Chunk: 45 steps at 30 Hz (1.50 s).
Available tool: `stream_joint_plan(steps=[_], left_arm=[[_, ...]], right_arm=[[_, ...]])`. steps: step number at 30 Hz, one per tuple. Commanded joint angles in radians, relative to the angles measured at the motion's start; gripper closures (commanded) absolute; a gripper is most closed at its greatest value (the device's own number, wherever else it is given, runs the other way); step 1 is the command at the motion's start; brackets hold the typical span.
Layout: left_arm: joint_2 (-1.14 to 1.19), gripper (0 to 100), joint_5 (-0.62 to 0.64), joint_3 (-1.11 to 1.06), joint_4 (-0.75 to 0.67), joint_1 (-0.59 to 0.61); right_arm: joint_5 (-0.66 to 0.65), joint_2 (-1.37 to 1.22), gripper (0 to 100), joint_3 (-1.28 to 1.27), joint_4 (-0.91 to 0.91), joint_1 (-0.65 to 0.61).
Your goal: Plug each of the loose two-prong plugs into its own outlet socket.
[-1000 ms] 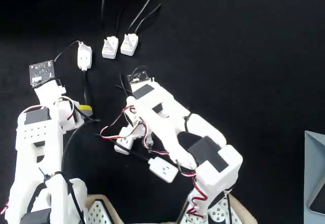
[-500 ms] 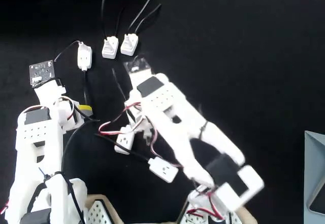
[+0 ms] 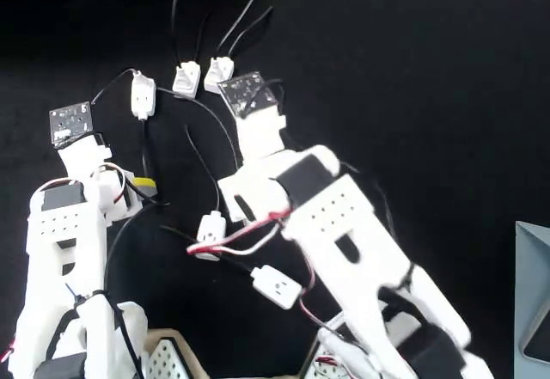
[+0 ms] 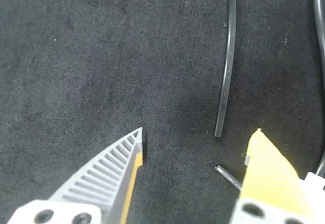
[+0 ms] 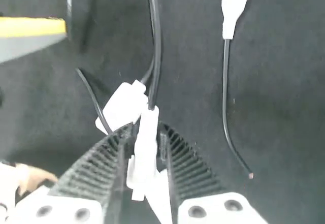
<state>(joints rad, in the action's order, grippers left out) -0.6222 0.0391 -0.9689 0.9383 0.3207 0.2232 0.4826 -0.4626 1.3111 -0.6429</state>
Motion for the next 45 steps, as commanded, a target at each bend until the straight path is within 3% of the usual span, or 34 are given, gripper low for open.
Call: stream_joint_plan(steps=[1, 7, 12, 19, 37, 45], left_arm=[[-0.029, 68, 0.003, 0.051, -0.006, -0.039], [-0.029, 68, 0.109, 0.111, -0.011, -0.13], [-0.029, 68, 0.166, 0.154, -0.011, -0.202], [-0.031, 68, 0.201, 0.176, -0.012, -0.291], [-0.041, 68, 0.193, 0.239, 0.026, -0.44], [-0.348, 68, 0.15, 0.148, 0.109, -0.545]], right_arm=[[-0.035, 0.113, 98.7, -0.084, -0.146, 0.011], [-0.037, 0.272, 98.7, -0.325, -0.425, 0.008], [-0.037, 0.367, 98.7, -0.461, -0.548, -0.006], [-0.037, 0.394, 98.7, -0.524, -0.554, -0.071], [-0.037, 0.389, 98.7, -0.593, -0.555, -0.071], [-0.037, 0.389, 98.7, -0.621, -0.559, -0.069]])
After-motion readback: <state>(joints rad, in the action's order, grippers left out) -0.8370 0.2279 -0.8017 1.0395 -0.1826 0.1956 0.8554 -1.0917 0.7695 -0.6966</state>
